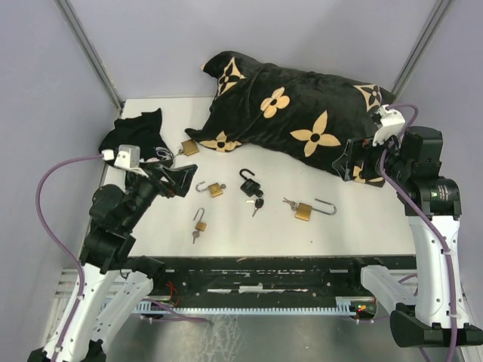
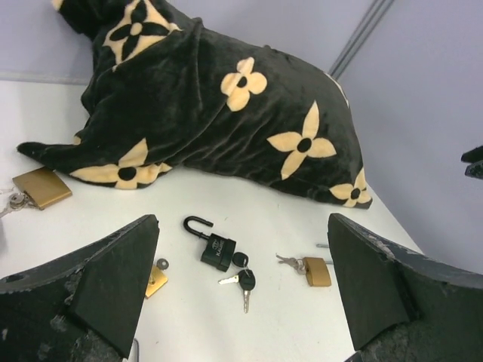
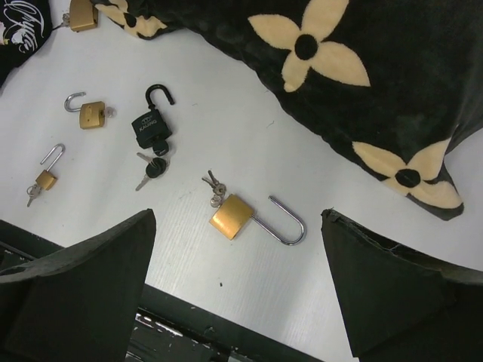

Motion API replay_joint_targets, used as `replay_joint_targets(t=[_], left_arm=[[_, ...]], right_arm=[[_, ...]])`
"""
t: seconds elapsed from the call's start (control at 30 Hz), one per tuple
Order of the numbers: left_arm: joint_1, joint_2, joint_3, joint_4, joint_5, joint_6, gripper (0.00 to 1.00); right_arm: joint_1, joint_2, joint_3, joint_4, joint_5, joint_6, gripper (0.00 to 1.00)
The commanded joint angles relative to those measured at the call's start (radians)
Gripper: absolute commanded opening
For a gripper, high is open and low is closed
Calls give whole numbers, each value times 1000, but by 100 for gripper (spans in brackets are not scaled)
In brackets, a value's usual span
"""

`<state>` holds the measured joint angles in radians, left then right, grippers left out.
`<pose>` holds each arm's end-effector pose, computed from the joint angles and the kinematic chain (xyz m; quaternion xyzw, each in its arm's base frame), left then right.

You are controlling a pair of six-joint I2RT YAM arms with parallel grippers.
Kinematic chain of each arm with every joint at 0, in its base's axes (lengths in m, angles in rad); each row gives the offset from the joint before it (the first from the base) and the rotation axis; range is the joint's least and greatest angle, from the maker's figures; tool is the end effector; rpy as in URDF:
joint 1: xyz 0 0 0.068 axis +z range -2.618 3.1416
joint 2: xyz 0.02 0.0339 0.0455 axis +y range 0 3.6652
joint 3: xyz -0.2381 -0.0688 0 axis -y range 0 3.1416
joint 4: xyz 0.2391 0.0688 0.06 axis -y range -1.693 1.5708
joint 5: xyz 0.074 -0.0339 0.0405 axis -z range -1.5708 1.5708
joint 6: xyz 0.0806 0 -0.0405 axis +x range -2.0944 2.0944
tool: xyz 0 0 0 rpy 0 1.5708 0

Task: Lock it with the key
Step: Pick up the lock from the center of the board.

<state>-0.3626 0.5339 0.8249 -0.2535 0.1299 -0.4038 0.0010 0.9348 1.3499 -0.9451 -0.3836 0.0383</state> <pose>0.1652 -0.0739 0.3665 0.0325 0.6931 -0.3105 0.6498 0.2015 0.0304 0.3812 -0.0789 0.8533 0.1749 0.4848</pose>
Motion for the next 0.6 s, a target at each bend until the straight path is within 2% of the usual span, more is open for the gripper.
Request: replay_joint_targets(t=[0.0,0.2,0.4,0.5,0.57], left_arm=[[70,-86,-78,35,61,-108,99],[141,-183,-225,130,133,-230,99],[180,-177,-351,228,243,-342,99],[155,-120,-373,233,259,-349,99],[83,-74,-371,223,213,-332,99]], right_arm=[[-13,-5,-31,74,-4,60,99],[-25,4,-104,141,-86,76,99],[-33,34,-177,204,-280,11,99],[-34,51,-223,253,-428,-52,99],[-33,58,-259,283,-504,-93,99]])
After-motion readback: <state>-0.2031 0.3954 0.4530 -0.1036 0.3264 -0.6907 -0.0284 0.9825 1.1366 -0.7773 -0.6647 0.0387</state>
